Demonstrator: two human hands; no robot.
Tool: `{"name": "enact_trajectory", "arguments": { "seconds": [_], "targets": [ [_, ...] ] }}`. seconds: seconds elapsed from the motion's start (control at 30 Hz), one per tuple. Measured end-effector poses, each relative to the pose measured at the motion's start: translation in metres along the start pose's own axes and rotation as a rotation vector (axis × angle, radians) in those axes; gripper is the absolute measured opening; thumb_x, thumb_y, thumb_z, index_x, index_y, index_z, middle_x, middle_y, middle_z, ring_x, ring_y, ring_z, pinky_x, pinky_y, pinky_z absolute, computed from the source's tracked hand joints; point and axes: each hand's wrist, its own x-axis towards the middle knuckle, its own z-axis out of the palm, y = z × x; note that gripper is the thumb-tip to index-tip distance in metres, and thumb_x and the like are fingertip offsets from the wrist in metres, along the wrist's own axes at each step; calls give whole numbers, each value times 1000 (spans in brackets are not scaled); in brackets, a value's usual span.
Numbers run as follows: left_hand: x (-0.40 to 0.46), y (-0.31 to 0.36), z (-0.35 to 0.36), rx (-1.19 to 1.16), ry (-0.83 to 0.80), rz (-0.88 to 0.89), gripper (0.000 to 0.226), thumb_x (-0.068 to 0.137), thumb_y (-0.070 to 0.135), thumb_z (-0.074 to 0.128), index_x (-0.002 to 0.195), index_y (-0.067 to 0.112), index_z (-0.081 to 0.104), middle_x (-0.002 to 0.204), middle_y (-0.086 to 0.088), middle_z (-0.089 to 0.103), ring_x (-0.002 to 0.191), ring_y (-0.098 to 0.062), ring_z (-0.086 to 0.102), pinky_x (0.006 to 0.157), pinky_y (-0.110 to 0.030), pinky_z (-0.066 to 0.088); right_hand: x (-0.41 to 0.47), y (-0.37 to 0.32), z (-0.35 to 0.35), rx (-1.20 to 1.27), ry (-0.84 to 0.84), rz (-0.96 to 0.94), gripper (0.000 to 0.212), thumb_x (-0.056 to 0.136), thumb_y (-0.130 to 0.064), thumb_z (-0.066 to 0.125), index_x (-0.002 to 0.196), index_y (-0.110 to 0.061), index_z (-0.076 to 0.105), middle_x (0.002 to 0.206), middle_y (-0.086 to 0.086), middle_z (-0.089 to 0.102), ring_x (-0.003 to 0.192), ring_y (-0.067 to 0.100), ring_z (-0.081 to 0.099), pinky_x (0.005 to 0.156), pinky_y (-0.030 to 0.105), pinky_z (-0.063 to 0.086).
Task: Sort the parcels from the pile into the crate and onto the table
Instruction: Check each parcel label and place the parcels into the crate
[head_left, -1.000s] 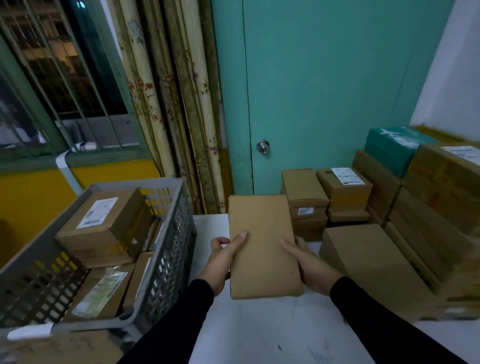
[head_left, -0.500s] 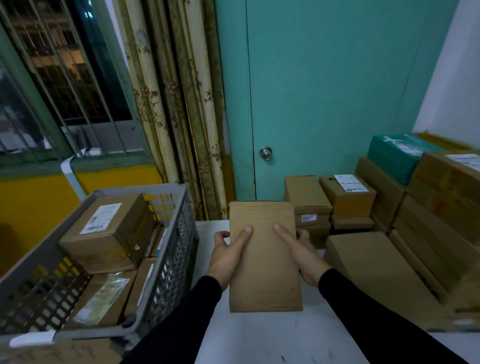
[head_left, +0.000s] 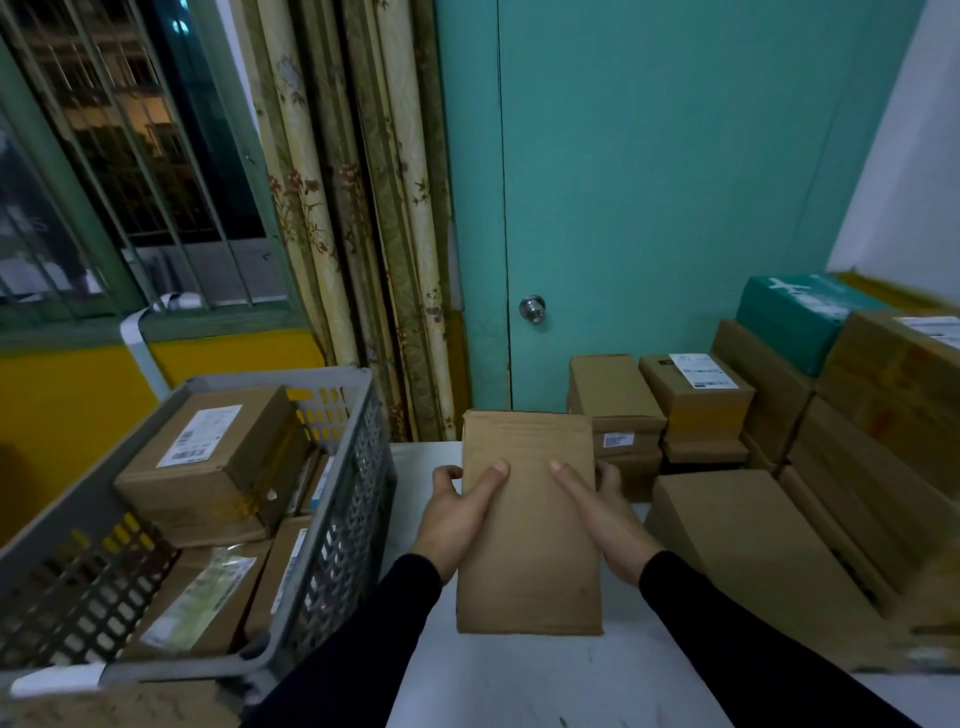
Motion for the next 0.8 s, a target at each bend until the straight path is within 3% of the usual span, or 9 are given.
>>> {"name": "enact_trajectory", "arguments": {
  "seconds": [0.13,0.2,0.3,0.37,0.4,0.47,0.6,0.7,0.8],
  "targets": [
    [2,1,-3,6,-74,4,56,92,57,64,135,26,48,121,2,65,104,-15,66,84,-31,55,-3,3,-1,-47,-114,-2,51,93,-50,64,138,-33,46,129,-5,63,113,13,63,85,27,53],
    [0,2,-3,-30,-112,-24,61,92,58,63,141,24,48,121,5,65,106,-14,64,82,-27,51,-3,0,-1,-60,-138,12,37,96,-43,62,131,-32,51,123,-6,65,110,12,63,83,26,52],
    [-2,2,-6,-20,-172,-48,69,87,63,64,143,27,44,123,9,61,112,-13,59,97,-33,46,1,-5,-7,-10,-178,101,26,96,-38,62,119,-30,53,117,-3,63,109,15,60,93,34,50],
    [1,1,-10,-35,-197,-89,79,80,72,62,145,33,39,134,5,55,125,-22,51,115,-48,34,4,-8,-11,110,-175,160,30,90,-47,63,114,-31,55,119,0,63,113,19,58,106,42,45],
    [2,1,-11,-74,-198,-116,81,78,75,60,145,34,39,138,2,53,128,-25,50,117,-53,31,4,-10,-12,176,-170,167,30,89,-50,62,113,-32,57,119,1,64,115,21,58,108,45,45],
    [3,3,-11,-155,-183,-148,76,80,74,59,143,35,43,138,-2,55,125,-27,53,112,-55,37,6,-9,-11,246,-174,167,35,89,-51,62,119,-32,59,122,4,66,118,25,60,106,48,47],
    [1,0,-1,-97,-172,-81,70,86,61,67,145,45,35,128,5,60,112,-21,60,96,-47,49,4,-1,-3,163,-193,146,82,76,-40,75,149,-29,40,133,7,63,116,27,65,85,38,58],
    [-1,-6,0,-97,-149,-32,66,87,51,71,142,44,35,126,4,61,108,-20,63,76,-34,53,1,1,-2,126,-213,133,96,75,-32,78,156,-35,27,137,7,58,118,30,62,89,42,58],
    [1,-10,0,-159,-133,11,65,87,40,76,139,41,38,125,0,64,110,-25,65,85,-39,58,0,-1,0,117,-193,97,89,85,-23,76,157,-33,25,135,7,57,116,29,62,90,42,57]
  ]
}}
